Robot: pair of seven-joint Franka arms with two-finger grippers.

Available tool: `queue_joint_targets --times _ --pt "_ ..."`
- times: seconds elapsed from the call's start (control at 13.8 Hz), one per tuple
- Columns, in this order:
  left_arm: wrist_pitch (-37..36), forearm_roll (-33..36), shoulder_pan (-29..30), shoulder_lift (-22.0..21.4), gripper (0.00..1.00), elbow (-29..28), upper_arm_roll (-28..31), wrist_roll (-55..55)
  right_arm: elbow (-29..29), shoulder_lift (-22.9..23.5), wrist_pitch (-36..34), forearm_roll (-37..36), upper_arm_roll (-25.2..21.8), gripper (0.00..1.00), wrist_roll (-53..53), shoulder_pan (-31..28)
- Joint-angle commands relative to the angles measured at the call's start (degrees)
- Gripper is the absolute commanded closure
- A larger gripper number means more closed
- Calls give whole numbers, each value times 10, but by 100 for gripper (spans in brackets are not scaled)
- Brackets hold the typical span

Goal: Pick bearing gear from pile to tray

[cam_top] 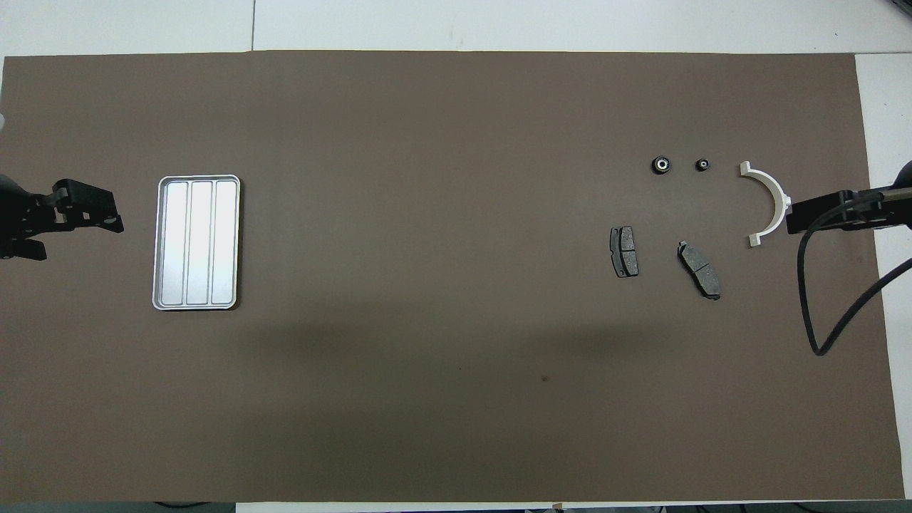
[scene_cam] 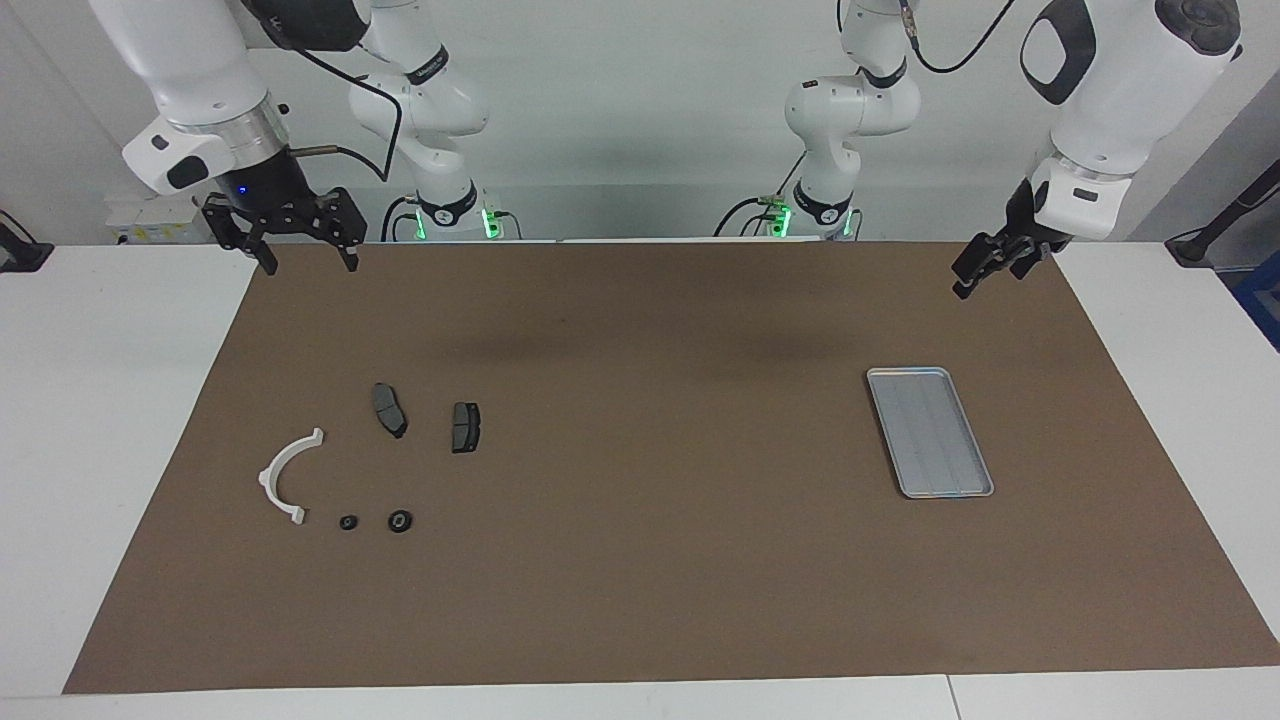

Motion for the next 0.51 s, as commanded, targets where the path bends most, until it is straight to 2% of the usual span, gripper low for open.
queue_joint_targets --times 0.0,0.44 --pt "1 2 3 -13 0 -12 -3 4 -4 -8 -5 -5 -1 0 -1 1" --pt "1 2 3 -13 0 -12 -3 4 -7 -11 1 -6 0 0 -1 0"
